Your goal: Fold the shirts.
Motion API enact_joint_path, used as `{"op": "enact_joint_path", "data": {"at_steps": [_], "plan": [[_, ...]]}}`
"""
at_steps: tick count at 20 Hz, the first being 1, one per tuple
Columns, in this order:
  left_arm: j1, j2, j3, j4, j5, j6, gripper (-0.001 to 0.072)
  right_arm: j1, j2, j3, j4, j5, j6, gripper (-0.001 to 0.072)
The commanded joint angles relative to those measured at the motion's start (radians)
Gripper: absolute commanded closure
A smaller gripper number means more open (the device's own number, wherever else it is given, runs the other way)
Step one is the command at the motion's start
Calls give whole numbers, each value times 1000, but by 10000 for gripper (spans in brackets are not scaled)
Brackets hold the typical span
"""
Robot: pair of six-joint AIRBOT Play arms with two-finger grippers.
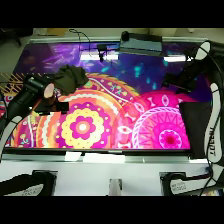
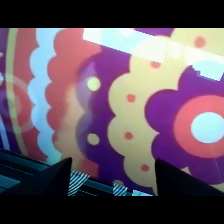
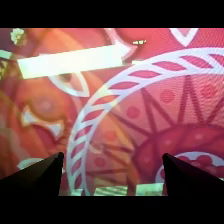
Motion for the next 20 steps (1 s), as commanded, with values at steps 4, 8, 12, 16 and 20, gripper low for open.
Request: {"op": "enact_joint_path", "data": {"at_steps": [4, 8, 12, 16, 20], "plan": [[0, 0, 0, 0, 0, 0, 88, 1, 0, 1, 0, 0, 0, 29], [0, 0, 0, 0, 0, 0, 88, 1, 0, 1, 0, 0, 0, 29], [0, 0, 0, 0, 0, 0, 88, 1, 0, 1, 0, 0, 0, 29], [0, 0, 0, 0, 0, 0, 88, 1, 0, 1, 0, 0, 0, 29], [0, -2, 0, -14, 113, 0, 88, 1, 0, 1, 0, -4, 1, 29]]}}
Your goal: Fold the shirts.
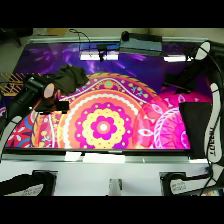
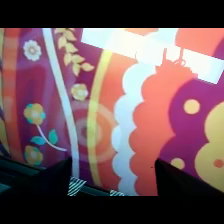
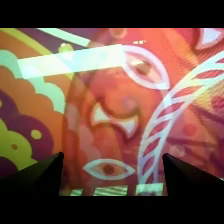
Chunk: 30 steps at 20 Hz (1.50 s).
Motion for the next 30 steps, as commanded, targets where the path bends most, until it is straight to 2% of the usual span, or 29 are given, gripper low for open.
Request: {"op": "enact_joint_path", "data": {"at_steps": [1, 5, 7, 8, 10, 14, 17, 22, 23, 25, 26, 27, 30], "plan": [[0, -5, 0, -28, 113, 0, 88, 1, 0, 1, 0, -27, 1, 28], [0, -38, -1, -33, 275, -7, 88, 1, 0, 1, 0, -84, -5, 30], [14, -83, 8, -38, 484, -1, -13, 1, -1, 0, 0, -112, -24, 33], [44, -126, 51, -66, 528, 18, -13, 1, -1, 0, 0, -123, -32, 33], [155, -260, 221, -190, 502, 58, -13, 1, -1, -1, -2, -155, -56, 33], [390, -522, 545, -489, 369, 61, -13, 2, -14, -1, 3, -174, -57, 33], [445, -608, 576, -497, 370, 61, -13, 2, -16, -1, 3, -164, -62, 39], [426, -677, 576, -501, 524, 84, -13, 2, -16, -1, 3, -154, -79, 40], [416, -687, 576, -502, 548, 84, 19, 2, -16, -1, 4, -153, -78, 40], [403, -702, 576, -502, 571, 84, 335, 2, -16, 0, 18, -153, -76, 58], [400, -702, 576, -502, 571, 92, 585, 2, -16, 0, 40, -149, -76, 104], [396, -695, 577, -506, 571, 115, 669, 2, -16, 0, 65, -145, -76, 110], [367, -608, 586, -505, 598, 249, 670, 2, -16, 0, 90, -145, -80, 113]]}}
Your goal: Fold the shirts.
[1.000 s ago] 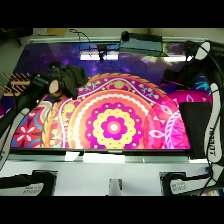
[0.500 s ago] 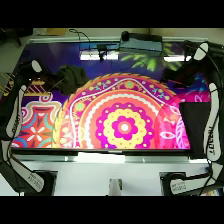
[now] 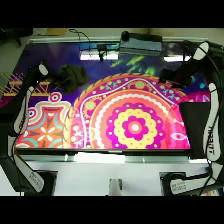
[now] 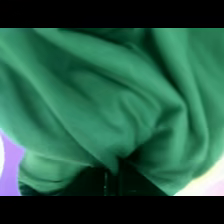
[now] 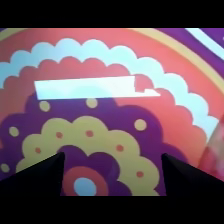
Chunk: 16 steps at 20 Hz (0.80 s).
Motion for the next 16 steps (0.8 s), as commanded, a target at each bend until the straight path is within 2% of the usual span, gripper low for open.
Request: {"op": "enact_joint_path", "data": {"at_steps": [1, 2, 3, 5, 6, 9, 11, 14, 16], "plan": [[-40, 107, 8, -6, 57, 170, 670, 0, 1, 0, 31, 0, -7, 118], [-65, 174, 8, -6, 60, 238, 670, 0, 7, 0, 32, -3, -18, 152], [-100, 259, 8, -6, 60, 310, 670, 0, 24, 0, 35, -8, -23, 243], [-182, 441, 8, -5, 60, 412, 670, 0, 87, 0, 34, -38, -43, 244], [-230, 534, 8, -5, 60, 422, 670, 0, 131, 1, 25, -45, -56, 243], [-391, 739, 7, -5, 48, 422, 670, 0, 305, 2, -45, -25, -59, 243], [-519, 800, 7, 14, 11, 420, 670, 0, 427, 2, -88, 16, -60, 242], [-680, 787, -4, 230, -147, 298, 670, 0, 571, 2, -133, 71, -64, 239], [-735, 769, -90, 320, -187, 197, 670, 0, 614, 2, -130, 151, -57, 239]]}}
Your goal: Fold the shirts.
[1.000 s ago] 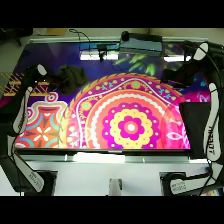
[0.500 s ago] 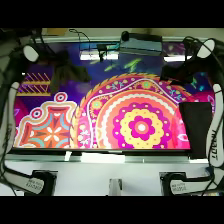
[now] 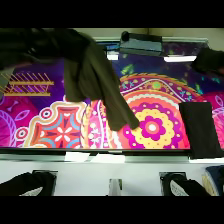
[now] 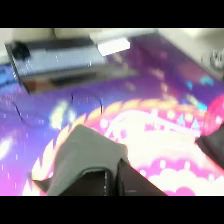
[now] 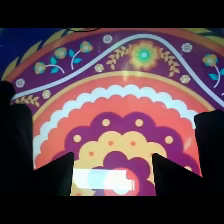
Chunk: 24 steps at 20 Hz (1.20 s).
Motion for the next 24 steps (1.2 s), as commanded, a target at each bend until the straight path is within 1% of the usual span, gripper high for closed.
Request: {"op": "enact_joint_path", "data": {"at_steps": [1, 3, 6, 7, 9, 10, 11, 13, 16, 18, 20, 24], "plan": [[-128, 3, -129, 158, -93, -150, 669, 0, 95, -1, -18, 143, 9, 239], [-151, -15, -304, 158, -93, -200, 669, 0, 92, -49, 9, 203, 9, 239], [-156, -63, -557, 146, -51, -327, 669, 0, 92, -241, 92, 148, 8, 230], [-156, -78, -599, 138, -47, -341, 669, 0, 92, -323, 135, 109, 8, 217], [-156, -105, -636, 126, -61, -341, 669, 0, 92, -511, 231, 1, 0, 83], [-156, -108, -637, 125, -81, -341, 669, 0, 92, -608, 260, -53, -18, 45], [-156, -105, -636, 125, -103, -341, 669, 0, 91, -690, 267, -88, -22, 45], [-156, -98, -636, 125, -164, -338, 669, 0, 59, -821, 284, -105, -23, 59], [-156, -98, -636, 125, -214, -338, 668, 0, -42, -936, 326, -147, -40, 58], [-156, -98, -636, 124, -217, -338, 669, 0, -129, -958, 386, -193, -40, 57], [-156, -98, -636, 108, -220, -338, 669, 0, -204, -958, 479, -244, -43, 58], [-156, -94, -636, 83, -235, -338, 668, 2, -302, -958, 647, -315, -108, 57]]}}
